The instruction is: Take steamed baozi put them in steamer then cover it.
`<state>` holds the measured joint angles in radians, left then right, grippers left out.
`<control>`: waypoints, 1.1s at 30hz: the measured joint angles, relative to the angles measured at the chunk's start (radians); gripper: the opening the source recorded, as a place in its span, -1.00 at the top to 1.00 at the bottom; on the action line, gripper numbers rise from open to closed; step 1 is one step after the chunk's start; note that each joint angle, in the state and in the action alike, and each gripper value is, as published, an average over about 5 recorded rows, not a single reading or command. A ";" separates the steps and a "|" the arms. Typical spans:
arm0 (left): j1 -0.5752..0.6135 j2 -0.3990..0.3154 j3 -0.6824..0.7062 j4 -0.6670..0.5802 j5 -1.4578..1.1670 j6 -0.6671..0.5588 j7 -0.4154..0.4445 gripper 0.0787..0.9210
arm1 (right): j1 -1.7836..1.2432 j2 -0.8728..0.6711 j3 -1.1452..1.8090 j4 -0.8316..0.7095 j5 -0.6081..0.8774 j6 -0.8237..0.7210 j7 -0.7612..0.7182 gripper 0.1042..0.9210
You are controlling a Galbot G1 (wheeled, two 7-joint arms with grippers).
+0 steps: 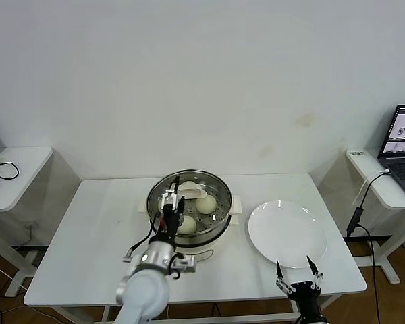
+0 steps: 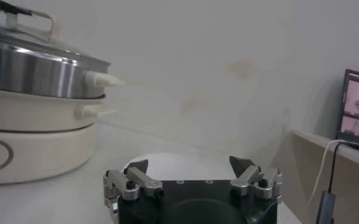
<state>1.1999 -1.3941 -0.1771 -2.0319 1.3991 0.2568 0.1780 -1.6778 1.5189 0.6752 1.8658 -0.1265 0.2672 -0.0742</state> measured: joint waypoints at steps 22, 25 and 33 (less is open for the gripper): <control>0.550 0.114 -0.373 -0.093 -1.195 -0.347 -0.352 -0.77 | -0.071 -0.123 -0.031 0.076 0.086 -0.050 -0.034 -0.76; 0.593 0.111 -0.392 -0.077 -1.319 -0.380 -0.365 -0.77 | -0.084 -0.138 -0.028 0.092 0.097 -0.077 -0.044 -0.76; 0.663 0.106 -0.431 -0.049 -1.521 -0.446 -0.376 -0.77 | -0.113 -0.164 -0.041 0.136 0.139 -0.157 -0.065 -0.76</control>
<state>1.8630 -1.2880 -0.6080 -2.0807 -0.1223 -0.1888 -0.1985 -1.7906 1.3546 0.6339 2.0020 0.0125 0.1102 -0.1389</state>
